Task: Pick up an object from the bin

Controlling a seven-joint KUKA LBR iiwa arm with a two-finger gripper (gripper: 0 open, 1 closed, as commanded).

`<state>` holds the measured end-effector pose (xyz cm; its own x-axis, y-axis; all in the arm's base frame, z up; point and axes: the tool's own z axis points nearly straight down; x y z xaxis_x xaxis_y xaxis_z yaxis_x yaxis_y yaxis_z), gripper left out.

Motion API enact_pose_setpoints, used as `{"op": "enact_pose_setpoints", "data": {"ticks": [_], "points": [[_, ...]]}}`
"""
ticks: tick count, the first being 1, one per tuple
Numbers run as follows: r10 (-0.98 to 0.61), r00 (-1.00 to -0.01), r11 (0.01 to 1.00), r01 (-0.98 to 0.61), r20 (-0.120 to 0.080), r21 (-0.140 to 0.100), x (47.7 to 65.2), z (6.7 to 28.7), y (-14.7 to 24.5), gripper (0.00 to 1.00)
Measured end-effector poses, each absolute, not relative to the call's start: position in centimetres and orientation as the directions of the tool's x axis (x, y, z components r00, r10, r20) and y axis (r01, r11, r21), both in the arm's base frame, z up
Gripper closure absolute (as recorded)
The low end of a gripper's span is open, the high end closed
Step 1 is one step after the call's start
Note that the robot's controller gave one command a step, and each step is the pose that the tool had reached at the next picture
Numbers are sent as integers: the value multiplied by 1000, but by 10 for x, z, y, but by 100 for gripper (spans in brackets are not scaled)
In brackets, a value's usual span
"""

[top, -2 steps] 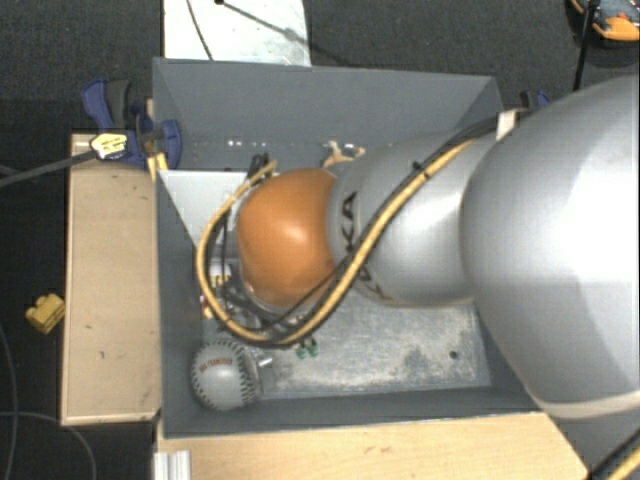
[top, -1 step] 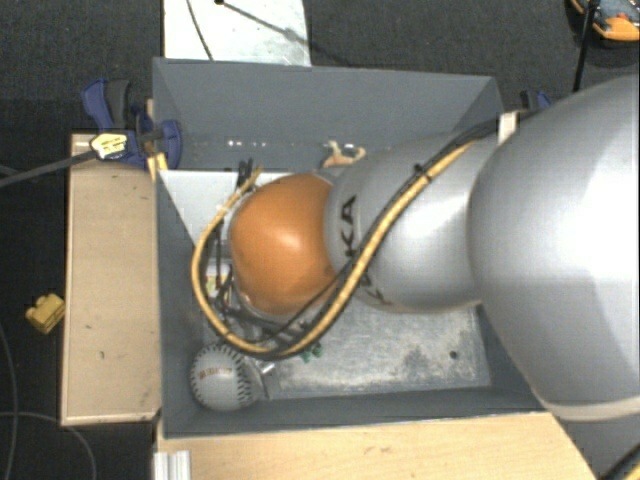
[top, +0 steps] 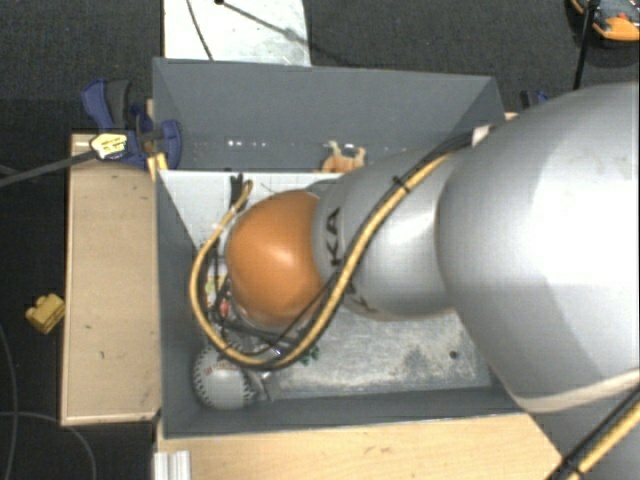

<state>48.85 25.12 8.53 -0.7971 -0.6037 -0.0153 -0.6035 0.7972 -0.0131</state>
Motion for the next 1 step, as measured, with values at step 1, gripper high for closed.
{"op": "enact_pose_setpoints", "data": {"ticks": [1], "points": [[-744, -668, 669, -743, -23, -21, 490, 80, 248, 100]]}}
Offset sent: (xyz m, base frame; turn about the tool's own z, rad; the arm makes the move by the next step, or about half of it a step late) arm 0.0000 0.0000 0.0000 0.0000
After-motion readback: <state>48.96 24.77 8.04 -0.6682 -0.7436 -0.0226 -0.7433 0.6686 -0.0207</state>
